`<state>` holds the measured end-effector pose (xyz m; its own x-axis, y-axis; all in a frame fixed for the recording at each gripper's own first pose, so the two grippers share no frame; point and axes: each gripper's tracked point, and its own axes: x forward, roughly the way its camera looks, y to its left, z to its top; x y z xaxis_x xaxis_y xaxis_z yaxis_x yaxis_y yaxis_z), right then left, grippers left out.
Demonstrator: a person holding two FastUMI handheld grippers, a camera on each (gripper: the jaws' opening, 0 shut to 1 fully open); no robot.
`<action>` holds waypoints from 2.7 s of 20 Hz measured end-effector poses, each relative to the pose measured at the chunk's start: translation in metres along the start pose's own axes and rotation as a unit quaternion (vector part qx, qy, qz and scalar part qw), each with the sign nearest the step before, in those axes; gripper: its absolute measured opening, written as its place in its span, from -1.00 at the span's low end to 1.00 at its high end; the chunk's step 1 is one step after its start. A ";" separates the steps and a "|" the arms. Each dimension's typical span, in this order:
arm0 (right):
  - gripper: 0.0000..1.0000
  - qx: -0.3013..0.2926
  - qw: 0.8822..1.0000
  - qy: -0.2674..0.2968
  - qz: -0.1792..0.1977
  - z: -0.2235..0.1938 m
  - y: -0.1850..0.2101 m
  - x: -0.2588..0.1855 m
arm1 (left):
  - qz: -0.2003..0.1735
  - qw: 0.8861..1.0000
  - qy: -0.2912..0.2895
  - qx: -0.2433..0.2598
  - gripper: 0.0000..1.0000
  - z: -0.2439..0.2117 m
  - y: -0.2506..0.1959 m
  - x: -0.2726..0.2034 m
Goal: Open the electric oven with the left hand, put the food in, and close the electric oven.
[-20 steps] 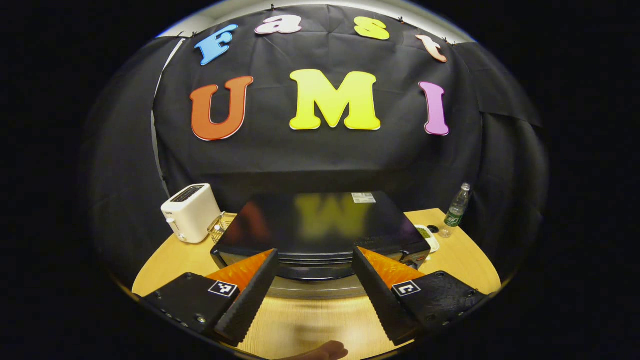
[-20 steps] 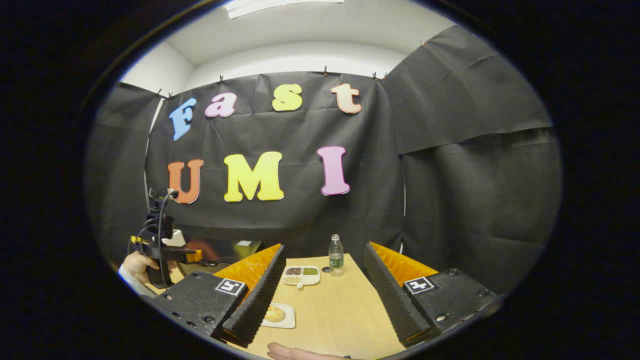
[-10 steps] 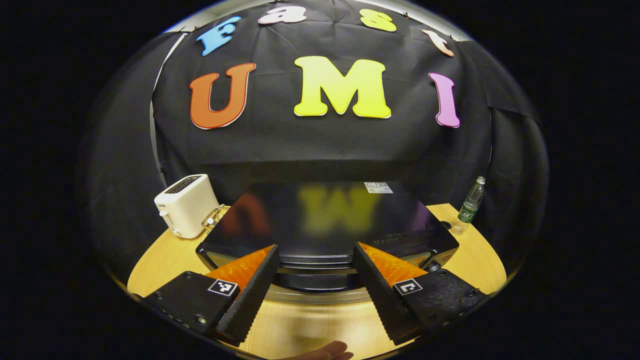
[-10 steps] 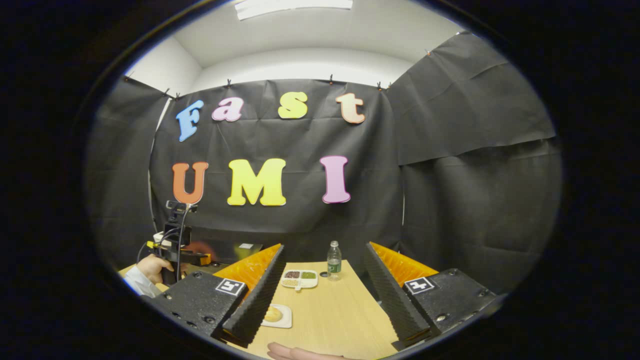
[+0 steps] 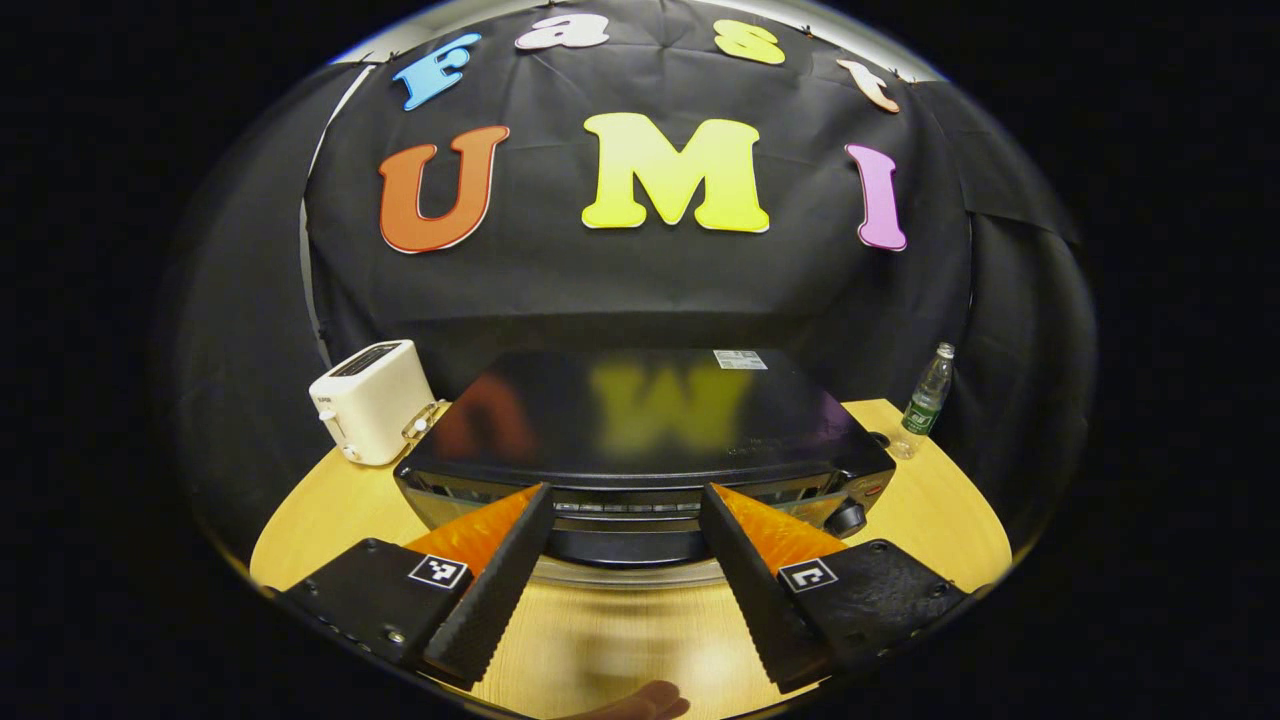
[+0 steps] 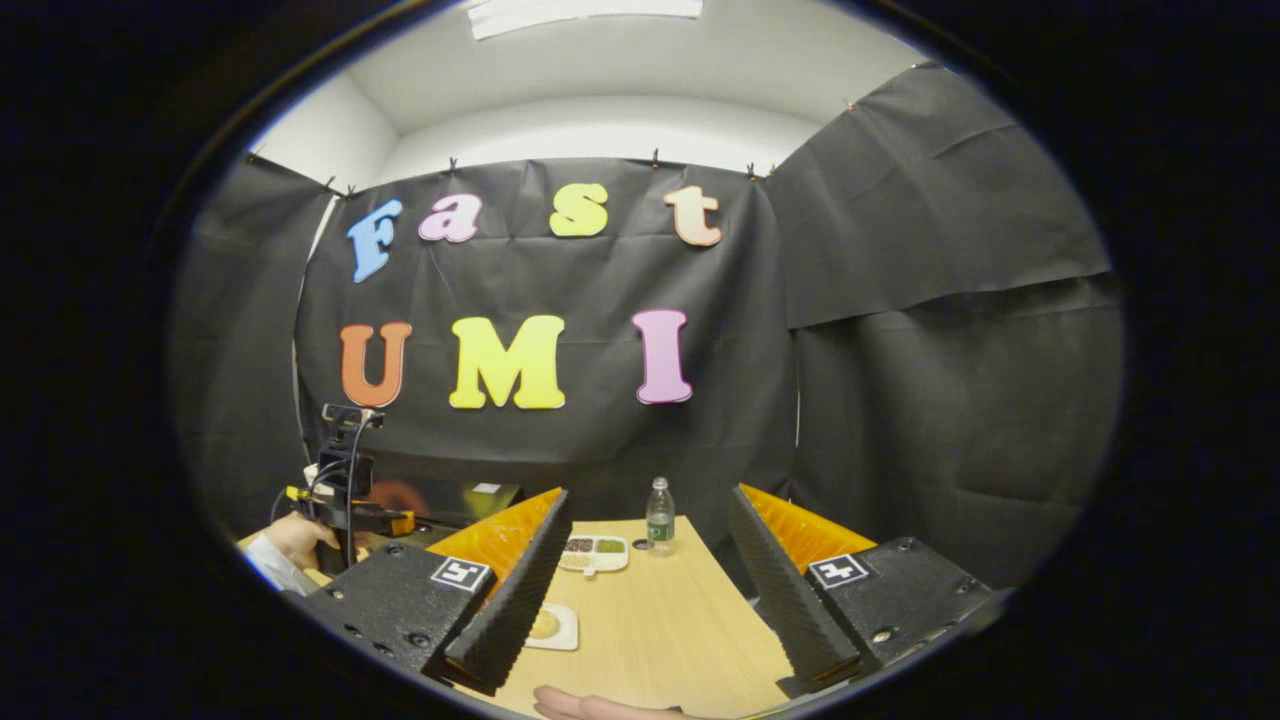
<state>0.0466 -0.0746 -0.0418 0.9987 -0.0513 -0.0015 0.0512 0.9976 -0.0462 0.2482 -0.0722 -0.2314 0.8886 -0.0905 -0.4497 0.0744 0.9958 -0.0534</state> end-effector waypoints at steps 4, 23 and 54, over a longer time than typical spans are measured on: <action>1.00 0.001 1.000 -0.004 0.001 0.002 0.006 -0.009 | -0.003 1.000 -0.001 -0.001 0.95 -0.013 -0.001 -0.017; 1.00 0.007 1.000 0.011 0.015 -0.025 0.025 -0.023 | -0.005 1.000 0.002 0.003 0.94 -0.137 -0.004 -0.076; 1.00 0.007 0.995 0.084 0.059 -0.142 0.084 0.056 | 0.032 0.980 -0.196 0.000 0.88 0.048 0.033 -0.261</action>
<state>0.1067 -0.0003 -0.1876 0.9831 0.0610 -0.1729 -0.0656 0.9976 -0.0213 0.0404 -0.0154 -0.0728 0.9971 -0.0159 -0.0750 0.0132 0.9993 -0.0353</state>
